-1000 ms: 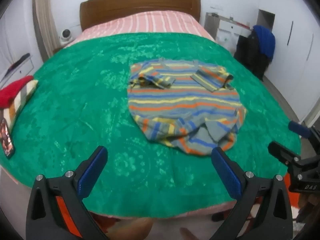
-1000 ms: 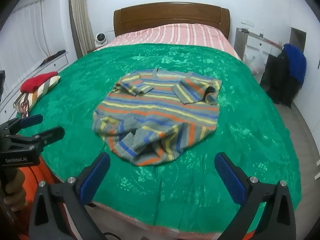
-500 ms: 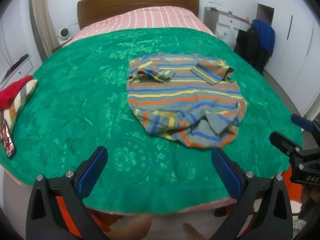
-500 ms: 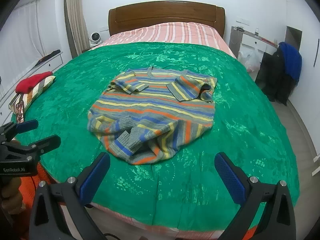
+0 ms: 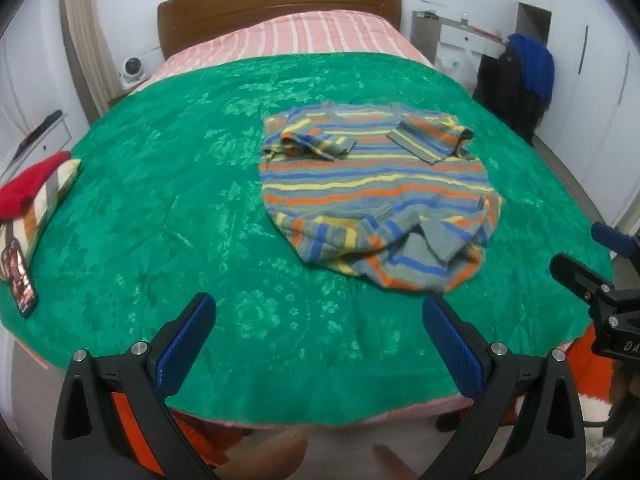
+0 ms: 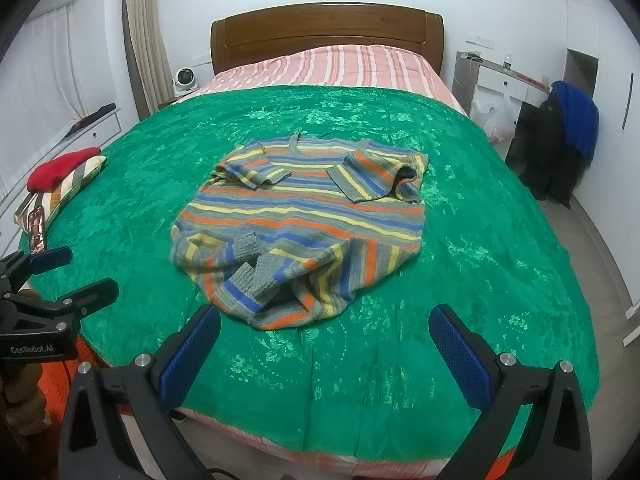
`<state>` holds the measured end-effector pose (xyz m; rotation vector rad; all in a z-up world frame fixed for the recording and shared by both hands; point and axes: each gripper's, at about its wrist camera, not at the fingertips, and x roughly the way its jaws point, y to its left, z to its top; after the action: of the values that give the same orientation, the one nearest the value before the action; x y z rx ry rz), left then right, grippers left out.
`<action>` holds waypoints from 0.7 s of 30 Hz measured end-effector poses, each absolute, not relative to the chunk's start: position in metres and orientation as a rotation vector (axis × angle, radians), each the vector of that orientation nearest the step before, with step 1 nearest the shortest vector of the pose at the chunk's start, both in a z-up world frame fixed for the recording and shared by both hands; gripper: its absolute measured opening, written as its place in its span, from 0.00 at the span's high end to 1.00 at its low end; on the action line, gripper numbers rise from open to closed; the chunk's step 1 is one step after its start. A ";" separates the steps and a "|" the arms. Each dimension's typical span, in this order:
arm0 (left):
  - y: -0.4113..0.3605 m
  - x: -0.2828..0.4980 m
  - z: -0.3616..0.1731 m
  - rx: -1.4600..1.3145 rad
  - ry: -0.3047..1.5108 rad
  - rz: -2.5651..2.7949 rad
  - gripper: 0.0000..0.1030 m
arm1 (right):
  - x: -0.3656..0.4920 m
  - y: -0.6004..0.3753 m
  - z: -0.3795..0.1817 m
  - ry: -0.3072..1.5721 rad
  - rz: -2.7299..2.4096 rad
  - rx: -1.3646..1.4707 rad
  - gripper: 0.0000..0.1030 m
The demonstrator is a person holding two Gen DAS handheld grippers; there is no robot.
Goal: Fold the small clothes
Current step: 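Approach the striped sweater with both grippers open, then grasp the sweater hem with the right gripper while the left gripper grasps the hem too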
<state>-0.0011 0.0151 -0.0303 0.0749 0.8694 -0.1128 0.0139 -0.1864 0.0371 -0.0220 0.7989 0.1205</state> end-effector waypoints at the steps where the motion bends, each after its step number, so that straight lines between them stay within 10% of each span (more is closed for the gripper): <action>1: 0.016 -0.001 -0.031 0.075 0.870 -0.112 0.00 | 0.014 -0.186 0.037 0.799 0.121 -0.023 0.00; 21: 0.063 0.036 -0.071 -0.086 1.012 -0.153 0.01 | 0.033 -0.238 0.020 0.851 0.079 0.067 0.00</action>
<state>0.0365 0.0634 -0.0706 -0.0857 1.0116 -0.1532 0.0328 -0.2377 0.0198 0.0665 0.8506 0.0793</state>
